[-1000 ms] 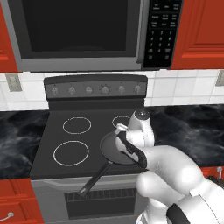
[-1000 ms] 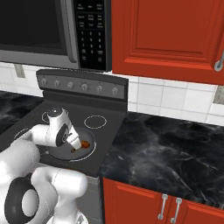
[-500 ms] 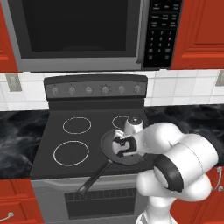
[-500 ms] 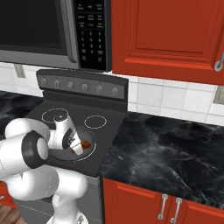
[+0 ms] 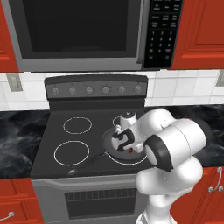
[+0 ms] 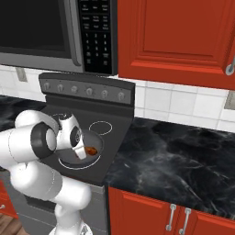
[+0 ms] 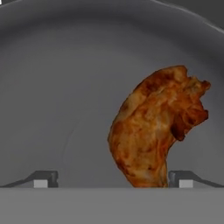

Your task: Take the chicken drumsticks from the pan and place one on each plate on the dining counter.

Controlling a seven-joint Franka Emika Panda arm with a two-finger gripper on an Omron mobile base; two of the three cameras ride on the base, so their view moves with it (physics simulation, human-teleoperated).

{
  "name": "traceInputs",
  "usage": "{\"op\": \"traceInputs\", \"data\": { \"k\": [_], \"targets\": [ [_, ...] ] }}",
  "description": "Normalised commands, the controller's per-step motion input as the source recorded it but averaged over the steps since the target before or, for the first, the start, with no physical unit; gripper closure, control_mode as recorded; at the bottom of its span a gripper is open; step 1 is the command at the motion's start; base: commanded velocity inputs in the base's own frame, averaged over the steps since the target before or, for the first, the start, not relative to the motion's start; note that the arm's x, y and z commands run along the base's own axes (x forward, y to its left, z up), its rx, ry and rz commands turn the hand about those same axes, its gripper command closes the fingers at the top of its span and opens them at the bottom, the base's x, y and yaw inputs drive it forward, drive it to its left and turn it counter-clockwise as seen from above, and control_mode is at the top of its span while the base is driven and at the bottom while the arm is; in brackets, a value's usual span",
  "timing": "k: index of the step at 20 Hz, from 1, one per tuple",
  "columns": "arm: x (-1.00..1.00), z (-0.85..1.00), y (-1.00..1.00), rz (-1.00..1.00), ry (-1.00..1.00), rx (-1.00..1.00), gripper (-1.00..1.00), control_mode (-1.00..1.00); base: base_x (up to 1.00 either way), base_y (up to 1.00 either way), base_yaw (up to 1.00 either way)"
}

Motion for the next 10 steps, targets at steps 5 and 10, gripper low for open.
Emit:
{"op": "traceInputs", "data": {
  "k": [5,10],
  "targets": [
    [0.0,-0.61,-0.24,-0.31,0.0,0.0,1.0,-1.0,0.0,0.0,0.0],
    [-0.01,-0.42,-0.05,-0.16,0.0,0.0,1.0,-1.0,0.0,0.0,0.0]
  ]
}}
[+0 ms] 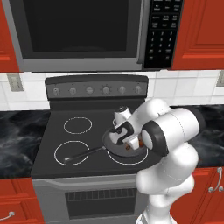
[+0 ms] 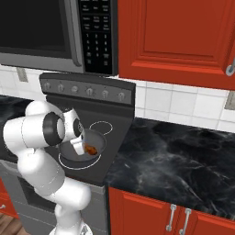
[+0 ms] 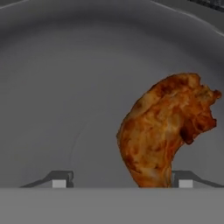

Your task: Take the chicken drumsticks from the pan and place one on each plate on the dining counter.

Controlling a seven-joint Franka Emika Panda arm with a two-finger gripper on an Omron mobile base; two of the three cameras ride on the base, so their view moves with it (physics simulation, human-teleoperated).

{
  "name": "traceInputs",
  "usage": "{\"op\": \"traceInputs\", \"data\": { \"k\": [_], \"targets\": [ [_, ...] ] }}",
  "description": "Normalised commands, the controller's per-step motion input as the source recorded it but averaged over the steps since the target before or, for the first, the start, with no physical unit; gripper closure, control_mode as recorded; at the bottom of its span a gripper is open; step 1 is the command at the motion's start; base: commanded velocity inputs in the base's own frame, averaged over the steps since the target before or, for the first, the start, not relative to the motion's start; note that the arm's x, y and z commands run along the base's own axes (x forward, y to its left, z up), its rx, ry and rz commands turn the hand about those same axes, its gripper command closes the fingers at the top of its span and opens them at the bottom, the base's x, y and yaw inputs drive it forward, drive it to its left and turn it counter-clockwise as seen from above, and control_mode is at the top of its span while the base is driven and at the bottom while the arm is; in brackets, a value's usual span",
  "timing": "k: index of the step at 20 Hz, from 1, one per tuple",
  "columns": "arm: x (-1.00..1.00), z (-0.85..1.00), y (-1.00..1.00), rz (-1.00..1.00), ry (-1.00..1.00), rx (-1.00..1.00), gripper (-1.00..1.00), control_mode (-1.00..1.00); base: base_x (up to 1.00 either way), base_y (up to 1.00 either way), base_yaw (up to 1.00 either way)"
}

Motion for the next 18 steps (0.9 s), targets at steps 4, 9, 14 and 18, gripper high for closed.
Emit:
{"op": "traceInputs", "data": {
  "k": [4,9,14,18],
  "targets": [
    [-0.1,-0.13,0.0,-0.01,0.0,0.0,1.0,-1.0,0.0,0.0,0.0],
    [-0.19,0.09,0.04,0.01,0.01,0.0,1.0,-1.0,0.0,0.0,0.0],
    [-0.32,0.29,0.04,0.01,0.03,0.0,1.0,-1.0,0.0,0.0,0.0],
    [-0.44,0.35,0.0,0.03,0.05,0.0,1.0,-1.0,0.0,0.0,0.0]
  ]
}}
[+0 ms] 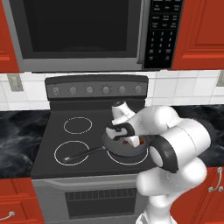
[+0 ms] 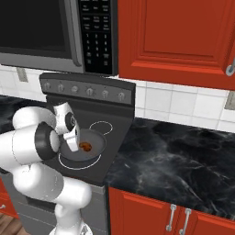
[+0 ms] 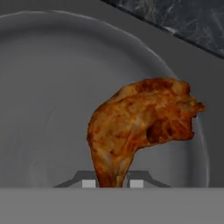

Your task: Take the chicken drumsticks from the pan and place one on each plate on the dining counter.

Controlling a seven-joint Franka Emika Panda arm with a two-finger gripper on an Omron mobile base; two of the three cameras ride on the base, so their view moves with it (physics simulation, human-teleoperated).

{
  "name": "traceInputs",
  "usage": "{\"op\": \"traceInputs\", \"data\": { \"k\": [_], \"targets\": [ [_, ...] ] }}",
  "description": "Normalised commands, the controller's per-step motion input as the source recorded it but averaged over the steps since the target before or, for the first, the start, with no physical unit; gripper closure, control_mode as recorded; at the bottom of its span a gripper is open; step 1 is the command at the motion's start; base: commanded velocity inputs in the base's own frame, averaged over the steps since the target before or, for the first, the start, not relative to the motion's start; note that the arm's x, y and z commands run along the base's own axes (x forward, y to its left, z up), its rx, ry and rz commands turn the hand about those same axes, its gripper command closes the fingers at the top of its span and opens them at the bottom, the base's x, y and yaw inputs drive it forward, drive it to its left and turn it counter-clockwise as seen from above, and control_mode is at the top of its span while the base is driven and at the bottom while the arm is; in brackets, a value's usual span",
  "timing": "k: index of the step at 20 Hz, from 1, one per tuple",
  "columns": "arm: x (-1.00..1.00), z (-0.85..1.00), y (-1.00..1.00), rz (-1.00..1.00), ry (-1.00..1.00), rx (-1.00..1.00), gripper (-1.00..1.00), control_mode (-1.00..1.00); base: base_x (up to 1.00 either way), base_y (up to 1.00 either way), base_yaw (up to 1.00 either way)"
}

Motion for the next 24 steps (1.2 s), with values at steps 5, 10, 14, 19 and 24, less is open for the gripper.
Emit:
{"op": "traceInputs", "data": {
  "k": [5,10,14,19,24],
  "targets": [
    [-0.58,0.6,0.0,0.04,0.03,-0.03,1.0,-1.0,0.0,0.0,0.0],
    [-0.96,0.61,-0.02,0.03,-0.18,-0.11,1.0,-1.0,0.0,0.0,0.0],
    [-1.0,0.29,-0.29,0.0,-0.41,0.0,1.0,-1.0,0.0,0.0,0.0],
    [-1.0,0.2,-0.76,-0.11,-0.29,0.03,1.0,-1.0,0.0,0.0,0.0],
    [-0.75,0.0,-1.0,-0.3,-0.01,0.07,1.0,-1.0,0.0,0.0,0.0]
  ]
}}
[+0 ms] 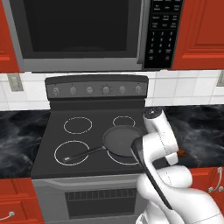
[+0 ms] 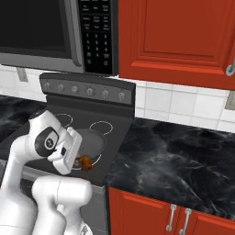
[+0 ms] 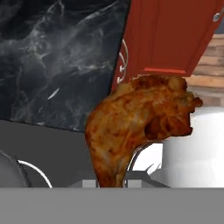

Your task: Take the chicken drumsticks from the pan and place one on each plate on the dining counter.

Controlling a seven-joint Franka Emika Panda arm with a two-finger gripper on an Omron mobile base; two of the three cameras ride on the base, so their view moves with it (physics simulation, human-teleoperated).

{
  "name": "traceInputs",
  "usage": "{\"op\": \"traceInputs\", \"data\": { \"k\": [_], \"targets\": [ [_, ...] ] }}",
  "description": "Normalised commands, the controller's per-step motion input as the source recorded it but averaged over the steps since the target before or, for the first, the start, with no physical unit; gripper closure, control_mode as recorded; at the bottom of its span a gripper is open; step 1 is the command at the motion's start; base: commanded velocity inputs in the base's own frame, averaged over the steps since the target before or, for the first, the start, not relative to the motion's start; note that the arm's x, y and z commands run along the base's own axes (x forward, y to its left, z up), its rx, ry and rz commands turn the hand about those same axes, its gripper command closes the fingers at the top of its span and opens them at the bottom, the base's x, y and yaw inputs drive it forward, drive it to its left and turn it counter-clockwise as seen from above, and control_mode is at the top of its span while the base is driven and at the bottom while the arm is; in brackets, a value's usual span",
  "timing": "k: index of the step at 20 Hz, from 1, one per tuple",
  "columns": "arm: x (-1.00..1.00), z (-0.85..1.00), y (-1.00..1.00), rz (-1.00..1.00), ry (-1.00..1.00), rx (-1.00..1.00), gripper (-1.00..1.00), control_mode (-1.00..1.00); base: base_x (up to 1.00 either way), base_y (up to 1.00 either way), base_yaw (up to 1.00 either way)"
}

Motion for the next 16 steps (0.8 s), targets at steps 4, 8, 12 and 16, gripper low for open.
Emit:
{"op": "traceInputs", "data": {
  "k": [4,8,12,16],
  "targets": [
    [-0.31,0.0,-0.91,-0.32,0.03,0.06,1.0,-1.0,0.0,0.0,0.0],
    [-0.03,0.0,-0.36,-0.28,0.13,0.0,1.0,-1.0,0.0,0.0,0.0],
    [-0.09,0.0,-0.04,-0.17,0.1,0.0,1.0,1.0,-0.09,0.0,-0.06],
    [0.0,0.0,0.0,0.0,0.0,0.0,1.0,1.0,-0.58,-0.02,-0.31]
  ]
}}
